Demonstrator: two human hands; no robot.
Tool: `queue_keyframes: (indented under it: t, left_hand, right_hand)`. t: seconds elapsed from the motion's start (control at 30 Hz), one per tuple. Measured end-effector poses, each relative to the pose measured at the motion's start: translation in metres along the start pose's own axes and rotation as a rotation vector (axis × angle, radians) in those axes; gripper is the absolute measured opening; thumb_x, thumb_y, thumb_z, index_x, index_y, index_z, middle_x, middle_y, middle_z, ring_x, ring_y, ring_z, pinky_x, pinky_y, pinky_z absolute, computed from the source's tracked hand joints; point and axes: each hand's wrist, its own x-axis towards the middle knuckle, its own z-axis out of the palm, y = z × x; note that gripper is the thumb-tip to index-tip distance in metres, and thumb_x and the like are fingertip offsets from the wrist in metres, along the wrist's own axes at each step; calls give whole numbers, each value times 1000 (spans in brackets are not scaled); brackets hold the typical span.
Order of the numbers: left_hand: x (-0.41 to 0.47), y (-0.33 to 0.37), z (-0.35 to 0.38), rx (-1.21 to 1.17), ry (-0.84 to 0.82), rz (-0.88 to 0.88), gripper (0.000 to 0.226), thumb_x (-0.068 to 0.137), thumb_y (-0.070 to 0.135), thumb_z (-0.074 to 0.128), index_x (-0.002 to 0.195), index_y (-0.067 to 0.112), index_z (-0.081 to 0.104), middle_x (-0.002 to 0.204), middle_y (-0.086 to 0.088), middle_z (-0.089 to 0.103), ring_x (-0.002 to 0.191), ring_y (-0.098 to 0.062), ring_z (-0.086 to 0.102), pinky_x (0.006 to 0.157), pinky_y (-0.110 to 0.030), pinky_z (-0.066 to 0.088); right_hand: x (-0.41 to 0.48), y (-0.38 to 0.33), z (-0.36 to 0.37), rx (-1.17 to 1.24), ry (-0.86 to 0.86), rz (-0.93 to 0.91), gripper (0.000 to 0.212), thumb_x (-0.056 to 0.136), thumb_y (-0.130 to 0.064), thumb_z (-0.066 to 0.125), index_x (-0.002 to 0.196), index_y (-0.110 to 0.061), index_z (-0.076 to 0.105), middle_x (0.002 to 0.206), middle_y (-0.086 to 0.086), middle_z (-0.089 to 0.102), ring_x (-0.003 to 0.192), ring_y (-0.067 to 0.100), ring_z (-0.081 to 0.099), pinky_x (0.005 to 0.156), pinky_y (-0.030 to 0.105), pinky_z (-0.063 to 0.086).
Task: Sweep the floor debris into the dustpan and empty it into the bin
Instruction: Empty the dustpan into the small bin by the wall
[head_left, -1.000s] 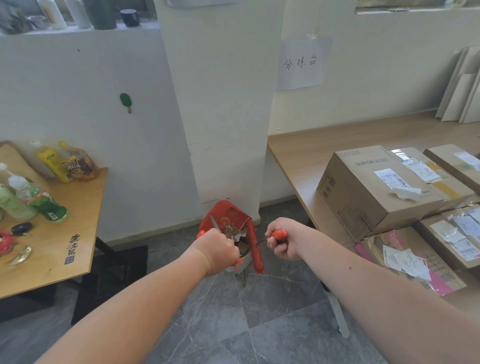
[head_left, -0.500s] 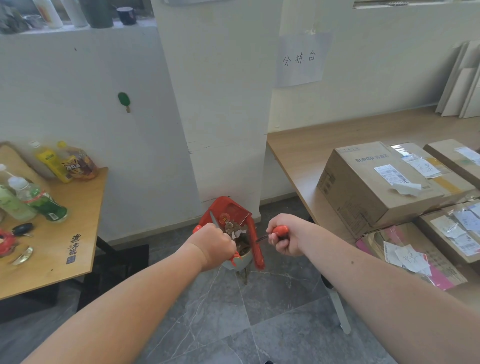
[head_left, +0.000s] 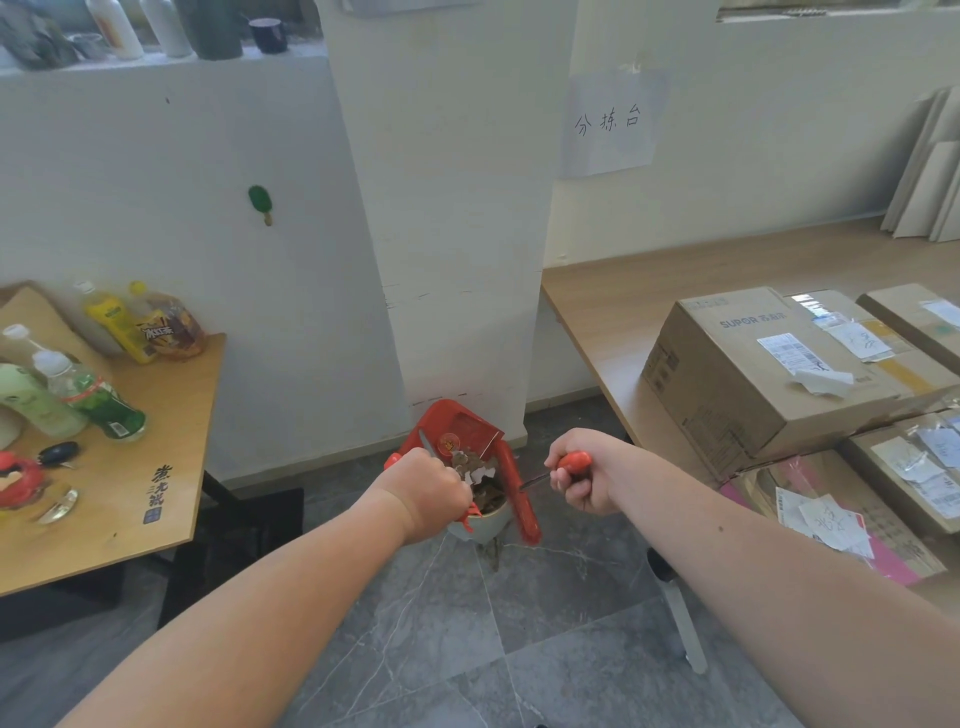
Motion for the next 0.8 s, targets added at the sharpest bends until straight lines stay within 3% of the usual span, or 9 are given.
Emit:
queue_keyframes:
  t: [0.27, 0.8]
  left_hand:
    - [5, 4, -3, -11, -3, 2, 14, 99, 9, 51, 97, 13, 64, 94, -7, 72, 83, -31, 71, 61, -35, 41]
    - [12, 9, -9, 1, -9, 35, 13, 101, 16, 52, 99, 14, 65, 93, -6, 72, 83, -30, 71, 62, -35, 38]
  right_hand:
    - [-1, 3, 0, -44, 53, -17, 9, 84, -2, 50, 83, -11, 47, 58, 4, 50, 39, 7, 50, 33, 14, 28]
    - [-2, 7, -8, 34, 11, -9, 14, 88, -4, 48, 76, -11, 45, 59, 4, 50, 39, 6, 50, 39, 11, 26]
